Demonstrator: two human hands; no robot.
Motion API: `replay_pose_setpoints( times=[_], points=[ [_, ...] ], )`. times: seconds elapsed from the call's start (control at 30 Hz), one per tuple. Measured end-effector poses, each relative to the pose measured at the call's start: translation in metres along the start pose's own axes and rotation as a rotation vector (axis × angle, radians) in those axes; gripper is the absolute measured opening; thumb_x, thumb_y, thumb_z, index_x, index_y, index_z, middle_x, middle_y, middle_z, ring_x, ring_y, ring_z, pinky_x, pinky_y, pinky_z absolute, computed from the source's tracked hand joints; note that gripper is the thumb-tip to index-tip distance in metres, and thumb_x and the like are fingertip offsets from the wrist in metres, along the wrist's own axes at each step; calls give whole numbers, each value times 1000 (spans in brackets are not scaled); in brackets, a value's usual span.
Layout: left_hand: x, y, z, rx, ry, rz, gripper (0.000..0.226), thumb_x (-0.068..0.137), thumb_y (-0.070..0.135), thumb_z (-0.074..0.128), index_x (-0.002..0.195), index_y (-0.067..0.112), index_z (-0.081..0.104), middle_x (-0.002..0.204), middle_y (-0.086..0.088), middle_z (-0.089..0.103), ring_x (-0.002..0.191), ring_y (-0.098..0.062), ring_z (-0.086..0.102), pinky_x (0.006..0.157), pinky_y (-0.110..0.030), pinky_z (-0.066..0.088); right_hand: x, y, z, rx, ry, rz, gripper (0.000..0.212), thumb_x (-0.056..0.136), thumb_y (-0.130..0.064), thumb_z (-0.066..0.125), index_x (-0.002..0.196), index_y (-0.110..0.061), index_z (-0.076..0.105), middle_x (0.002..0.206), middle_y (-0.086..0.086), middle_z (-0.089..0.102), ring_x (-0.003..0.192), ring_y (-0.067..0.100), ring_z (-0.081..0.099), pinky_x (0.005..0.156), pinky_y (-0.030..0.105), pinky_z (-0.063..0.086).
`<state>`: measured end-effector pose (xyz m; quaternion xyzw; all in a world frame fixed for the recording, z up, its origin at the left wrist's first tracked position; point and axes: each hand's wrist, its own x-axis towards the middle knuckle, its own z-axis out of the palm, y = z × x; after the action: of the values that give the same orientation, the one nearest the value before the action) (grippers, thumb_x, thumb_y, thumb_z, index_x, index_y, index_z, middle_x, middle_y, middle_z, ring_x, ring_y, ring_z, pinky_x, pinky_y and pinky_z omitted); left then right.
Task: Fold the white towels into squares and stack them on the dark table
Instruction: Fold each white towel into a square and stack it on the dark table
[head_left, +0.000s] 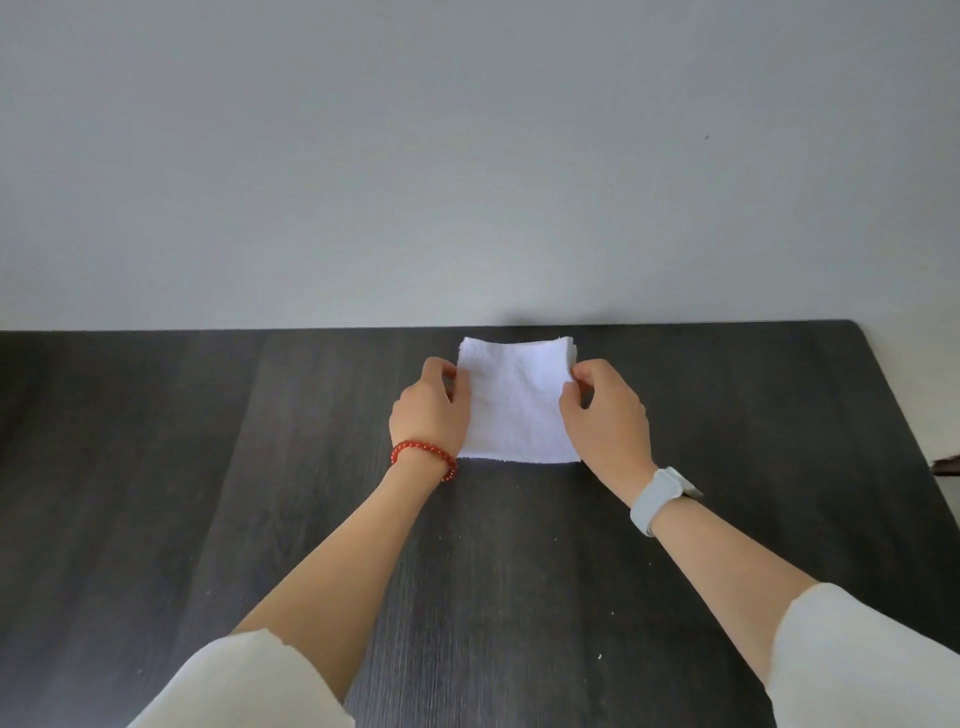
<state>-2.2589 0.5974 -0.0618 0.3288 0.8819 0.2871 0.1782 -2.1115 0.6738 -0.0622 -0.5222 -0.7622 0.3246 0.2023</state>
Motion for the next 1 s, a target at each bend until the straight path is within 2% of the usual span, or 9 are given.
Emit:
replay_pose_setpoints(
  times=[0.17, 0.27, 0.37, 0.43, 0.53, 0.63, 0.7, 0.8, 1.0],
  points=[
    [-3, -3, 3, -11, 93, 29, 23, 94, 26, 46, 111, 12, 51, 103, -5, 61, 74, -17, 52, 66, -27, 41, -3, 2, 3, -60, 90, -11, 28, 88, -13, 54, 116, -11, 47, 114, 6, 50, 88, 17, 54, 71, 32, 48],
    [-5, -11, 8, 122, 355, 397, 27, 87, 15, 45, 109, 7, 57, 109, -10, 60, 92, -25, 56, 82, -36, 41, -3, 4, 1, -341, 235, -384, 38, 82, -7, 49, 119, -9, 50, 121, 11, 52, 110, 26, 50, 86, 41, 43],
    [-3, -20, 17, 338, 308, 671, 39, 84, 13, 39, 118, 7, 56, 127, -11, 56, 119, -23, 49, 92, -40, 34, -1, 6, 6, -627, 88, -538, 46, 83, -18, 33, 124, -7, 52, 135, 10, 49, 128, 25, 42, 103, 50, 30],
    [-4, -18, 17, 507, 117, 608, 50, 90, 24, 28, 133, 5, 44, 142, -10, 43, 134, -25, 37, 104, -48, 29, 1, 7, 10, -723, -28, -436, 53, 86, -26, 27, 128, -3, 50, 140, 12, 46, 132, 25, 40, 105, 55, 29],
    [-1, -14, 18, 643, -154, 419, 60, 95, 41, 7, 148, 12, 3, 157, -1, 2, 144, -21, -4, 113, -51, -2, 0, 12, 14, -767, -150, -311, 61, 88, -34, 21, 133, -1, 44, 145, 13, 38, 135, 26, 36, 105, 57, 27],
    [2, -10, 18, 656, -250, 361, 59, 97, 45, 8, 147, 18, -9, 156, 5, -12, 142, -20, -16, 111, -52, -12, -1, 15, 14, -775, -238, -280, 63, 93, -39, 8, 146, -6, 13, 156, 9, 7, 144, 25, 7, 113, 53, 8],
    [3, -6, 15, 629, -287, 337, 59, 97, 45, 10, 147, 20, -9, 155, 6, -13, 142, -20, -17, 111, -53, -11, 0, 14, 11, -735, -275, -277, 58, 98, -38, 12, 147, -10, -1, 156, 6, -8, 144, 25, -6, 114, 51, 1],
    [-2, 1, 2, 542, -221, 317, 56, 98, 41, 19, 148, 22, 2, 156, 4, -7, 143, -21, -13, 113, -52, -8, -2, 7, 1, -584, -297, -284, 56, 99, -33, 22, 148, -14, 3, 156, 3, -10, 143, 24, -11, 115, 49, 0],
    [-40, 10, -38, 392, -30, 358, 48, 96, 33, 37, 142, 21, 31, 154, -1, 19, 144, -18, 5, 115, -44, -1, -34, -14, -37, -292, -110, -306, 39, 94, -15, 39, 133, -10, 45, 143, 6, 41, 139, 25, 24, 112, 41, 19]
  ],
)
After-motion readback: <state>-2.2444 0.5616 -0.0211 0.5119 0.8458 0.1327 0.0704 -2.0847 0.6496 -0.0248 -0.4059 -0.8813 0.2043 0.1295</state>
